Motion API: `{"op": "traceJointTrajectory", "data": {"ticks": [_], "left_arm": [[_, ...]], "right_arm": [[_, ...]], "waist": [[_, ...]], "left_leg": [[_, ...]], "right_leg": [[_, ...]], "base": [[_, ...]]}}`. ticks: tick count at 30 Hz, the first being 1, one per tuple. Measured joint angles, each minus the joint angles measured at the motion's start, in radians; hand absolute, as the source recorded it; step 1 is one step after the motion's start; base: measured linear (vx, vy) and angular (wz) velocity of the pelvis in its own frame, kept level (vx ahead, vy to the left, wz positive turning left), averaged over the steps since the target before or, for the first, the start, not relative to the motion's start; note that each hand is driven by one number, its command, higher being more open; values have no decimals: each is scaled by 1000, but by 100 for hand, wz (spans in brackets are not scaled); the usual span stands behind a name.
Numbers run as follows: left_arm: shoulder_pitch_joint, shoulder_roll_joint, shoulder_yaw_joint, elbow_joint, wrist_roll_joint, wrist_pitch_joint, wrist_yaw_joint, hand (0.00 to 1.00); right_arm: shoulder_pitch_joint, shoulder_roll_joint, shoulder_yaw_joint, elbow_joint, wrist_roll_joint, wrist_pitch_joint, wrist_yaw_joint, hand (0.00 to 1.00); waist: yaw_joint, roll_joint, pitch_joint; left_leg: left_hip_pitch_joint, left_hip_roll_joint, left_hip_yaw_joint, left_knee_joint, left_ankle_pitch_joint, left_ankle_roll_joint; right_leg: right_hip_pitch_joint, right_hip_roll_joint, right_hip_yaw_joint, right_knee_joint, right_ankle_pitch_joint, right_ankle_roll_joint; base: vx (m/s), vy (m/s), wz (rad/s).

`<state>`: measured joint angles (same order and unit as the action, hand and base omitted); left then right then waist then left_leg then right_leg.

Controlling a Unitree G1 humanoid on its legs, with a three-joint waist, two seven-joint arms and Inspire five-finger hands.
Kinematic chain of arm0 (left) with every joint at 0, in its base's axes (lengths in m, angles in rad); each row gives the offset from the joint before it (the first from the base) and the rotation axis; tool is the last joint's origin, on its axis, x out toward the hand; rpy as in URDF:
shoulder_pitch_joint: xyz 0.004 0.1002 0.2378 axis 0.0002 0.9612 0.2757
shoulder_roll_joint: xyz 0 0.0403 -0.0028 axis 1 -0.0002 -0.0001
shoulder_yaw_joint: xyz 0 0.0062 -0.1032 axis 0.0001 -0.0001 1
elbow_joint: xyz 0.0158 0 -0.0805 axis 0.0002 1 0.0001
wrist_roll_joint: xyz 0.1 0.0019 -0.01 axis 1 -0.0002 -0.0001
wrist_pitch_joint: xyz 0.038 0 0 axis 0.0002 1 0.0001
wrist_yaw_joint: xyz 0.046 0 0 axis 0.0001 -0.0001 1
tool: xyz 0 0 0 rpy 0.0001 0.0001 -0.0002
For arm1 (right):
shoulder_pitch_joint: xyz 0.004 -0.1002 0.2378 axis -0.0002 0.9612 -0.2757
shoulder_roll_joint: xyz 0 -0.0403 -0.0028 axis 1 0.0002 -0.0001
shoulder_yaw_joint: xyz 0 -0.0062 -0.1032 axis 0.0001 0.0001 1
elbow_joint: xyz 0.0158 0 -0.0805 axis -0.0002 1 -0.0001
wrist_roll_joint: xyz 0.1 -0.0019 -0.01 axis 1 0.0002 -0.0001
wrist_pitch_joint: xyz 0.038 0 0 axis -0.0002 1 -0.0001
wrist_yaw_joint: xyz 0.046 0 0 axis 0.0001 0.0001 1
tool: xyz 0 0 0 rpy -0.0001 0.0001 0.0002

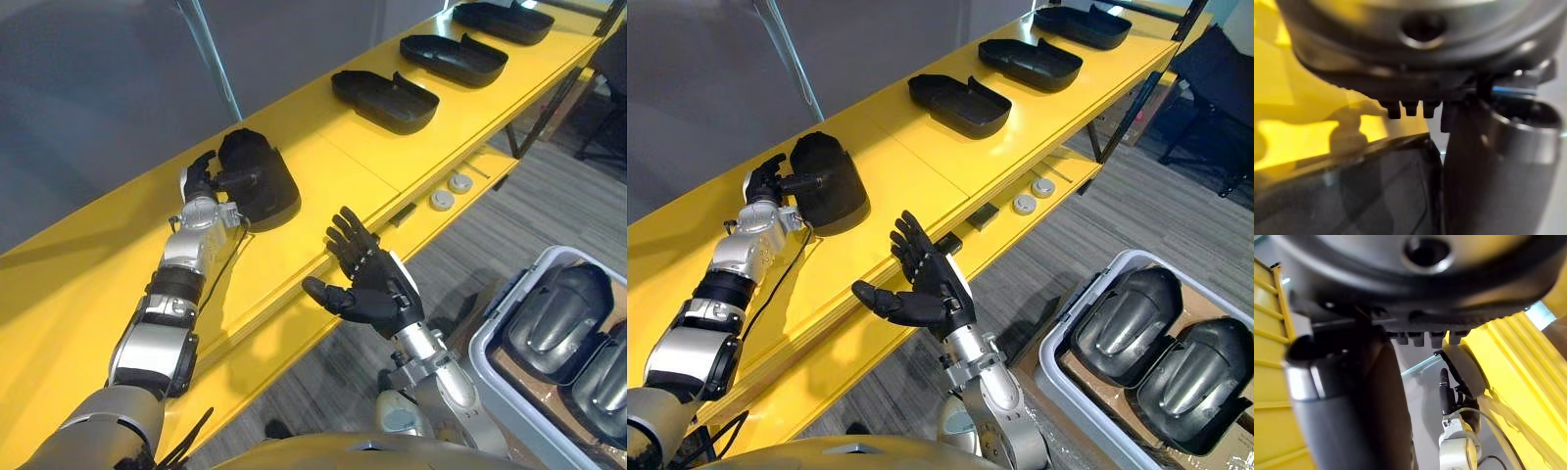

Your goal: Walk over and take three plastic housings, then place them on the shelf

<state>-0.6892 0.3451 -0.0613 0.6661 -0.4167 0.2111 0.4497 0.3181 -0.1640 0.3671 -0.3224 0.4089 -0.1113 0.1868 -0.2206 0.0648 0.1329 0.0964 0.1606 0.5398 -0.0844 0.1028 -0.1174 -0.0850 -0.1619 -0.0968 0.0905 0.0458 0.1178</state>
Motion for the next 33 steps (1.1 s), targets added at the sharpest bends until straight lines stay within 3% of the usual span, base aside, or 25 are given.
{"op": "traceJointTrajectory", "data": {"ticks": [5, 10, 16, 20, 24, 27, 28, 33], "left_arm": [[3, -2, 19, -59, 113, -84, 91, 100], [-10, 3, 41, -407, 114, -170, 150, 100], [-25, 3, 49, -462, 114, -171, 183, 100], [-12, 14, 70, -469, 111, -173, 140, 100], [156, 59, 95, -654, 70, -209, 48, 100], [390, 51, 139, -844, 50, -257, -27, 100], [518, 16, 188, -920, 32, -275, -63, 100], [813, -112, 314, -997, 33, -305, -168, 100]], "right_arm": [[4, 2, 3, 3, -26, -3, 1, 100], [-15, 0, 28, 38, -52, -42, -7, 100], [-65, -13, 40, 48, -74, -75, -36, 100], [-118, -30, 38, 49, -156, -102, -55, 100], [-215, -52, 5, 54, -214, -148, -78, 100], [-318, -77, -87, 79, -213, -173, -94, 100], [-353, -77, -133, 87, -195, -174, -108, 100], [-425, -79, -196, 141, -184, -134, -124, 100]], "waist": [[0, -6, -3], [16, -3, -5], [52, 45, -36], [61, 47, -38], [92, 49, -41], [134, 49, -52], [157, 50, -60], [240, 41, -70]], "left_leg": [[-5, -1, 1, 0, -1, 1], [-5, -1, -15, 0, -1, 1], [-2, -1, -42, -1, 0, 3], [-2, 0, -66, -1, 5, 4], [-4, 0, -82, 0, 6, 5], [-9, -1, -122, 0, 12, 5], [-18, -1, -154, 0, 15, 5], [-28, -3, -240, 0, 23, 4]], "right_leg": [[4, 2, 1, -25, 18, -1], [19, 0, -15, -29, 18, -1], [44, -4, -44, -43, 17, -2], [69, -4, -69, -60, 20, -3], [79, -8, -91, -61, 23, -3], [110, -11, -131, -77, 23, -3], [126, -11, -163, -85, 23, -3], [190, -11, -251, -113, 17, -3]], "base": [[14, 1, -2], [22, -1, 9], [-4, -5, 12], [-18, -15, 15], [16, -1, 13], [31, -3, 41], [29, -11, 55], [3, -13, 59]]}}
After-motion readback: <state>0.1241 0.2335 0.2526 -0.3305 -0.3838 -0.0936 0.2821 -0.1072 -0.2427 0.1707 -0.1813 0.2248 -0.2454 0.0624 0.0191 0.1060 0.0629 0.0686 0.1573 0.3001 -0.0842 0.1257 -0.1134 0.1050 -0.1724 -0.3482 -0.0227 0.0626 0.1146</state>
